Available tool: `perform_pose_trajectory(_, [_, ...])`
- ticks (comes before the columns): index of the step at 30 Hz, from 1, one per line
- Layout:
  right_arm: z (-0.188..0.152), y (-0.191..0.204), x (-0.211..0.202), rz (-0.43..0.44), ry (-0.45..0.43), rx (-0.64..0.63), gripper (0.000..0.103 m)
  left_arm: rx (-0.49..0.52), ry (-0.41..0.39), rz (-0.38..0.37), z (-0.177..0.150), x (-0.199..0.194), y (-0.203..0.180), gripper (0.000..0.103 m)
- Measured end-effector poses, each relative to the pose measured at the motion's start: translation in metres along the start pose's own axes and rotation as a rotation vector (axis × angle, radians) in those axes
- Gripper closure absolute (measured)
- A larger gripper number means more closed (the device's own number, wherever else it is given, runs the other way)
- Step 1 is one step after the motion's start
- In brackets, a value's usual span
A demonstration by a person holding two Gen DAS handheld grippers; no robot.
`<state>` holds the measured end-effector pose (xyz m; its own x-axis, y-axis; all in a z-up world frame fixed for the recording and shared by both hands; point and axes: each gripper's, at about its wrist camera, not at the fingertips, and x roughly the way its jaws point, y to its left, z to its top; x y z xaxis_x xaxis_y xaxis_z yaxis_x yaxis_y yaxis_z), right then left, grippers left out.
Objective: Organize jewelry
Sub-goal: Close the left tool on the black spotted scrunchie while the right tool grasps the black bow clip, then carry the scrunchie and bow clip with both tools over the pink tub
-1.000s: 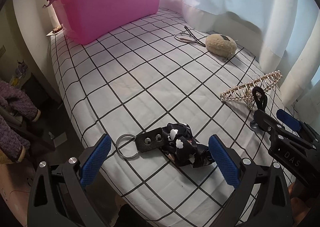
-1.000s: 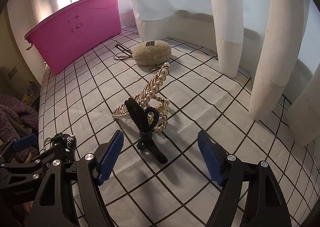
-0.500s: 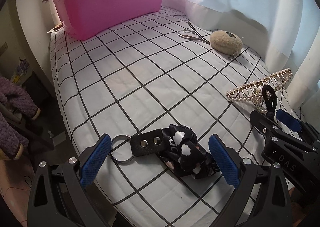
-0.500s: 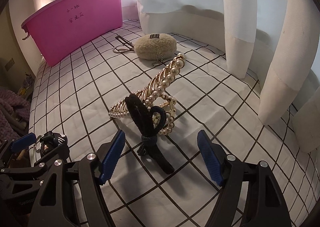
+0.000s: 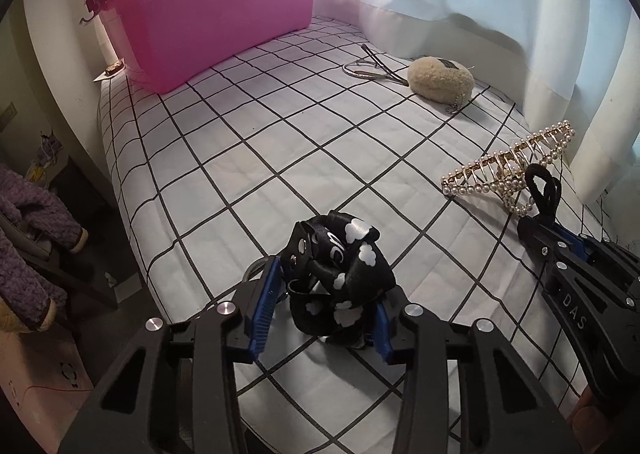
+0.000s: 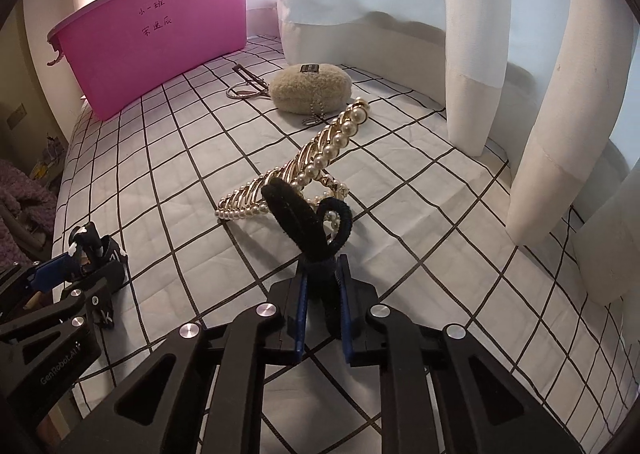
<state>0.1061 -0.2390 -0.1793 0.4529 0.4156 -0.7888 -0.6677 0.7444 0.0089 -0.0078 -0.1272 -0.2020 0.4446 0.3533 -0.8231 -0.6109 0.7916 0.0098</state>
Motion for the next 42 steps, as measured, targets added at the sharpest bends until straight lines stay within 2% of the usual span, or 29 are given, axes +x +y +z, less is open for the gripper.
perform_pose_trajectory(4, [-0.006, -0.007, -0.013, 0.045, -0.004, 0.028, 0.091, 0.013, 0.001, -0.003, 0.001, -0.004, 0.003, 0.079])
perform_pose_trajectory(8, [-0.011, -0.014, -0.027, 0.077, 0.002, 0.044, 0.091, 0.011, -0.008, -0.049, 0.002, -0.012, 0.010, 0.083])
perform_pose_trajectory(15, [-0.017, -0.012, -0.051, 0.116, 0.012, 0.043, 0.091, 0.016, -0.041, -0.103, 0.010, -0.035, 0.019, 0.084])
perform_pose_trajectory(22, [-0.007, -0.010, -0.084, 0.155, -0.026, 0.054, 0.091, 0.027, -0.073, -0.128, 0.029, -0.076, 0.028, 0.084])
perform_pose_trajectory(28, [0.024, -0.008, -0.125, 0.194, -0.110, 0.028, 0.091, 0.031, -0.151, -0.090, 0.060, -0.127, 0.043, 0.084])
perform_pose_trajectory(34, [0.066, 0.013, -0.149, 0.227, -0.192, -0.039, 0.091, 0.005, -0.249, -0.075, 0.092, -0.170, 0.067, 0.084])
perform_pose_trajectory(42, [0.140, 0.067, -0.145, 0.261, -0.275, -0.066, 0.091, -0.007, -0.313, -0.061, 0.148, -0.174, 0.126, 0.084])
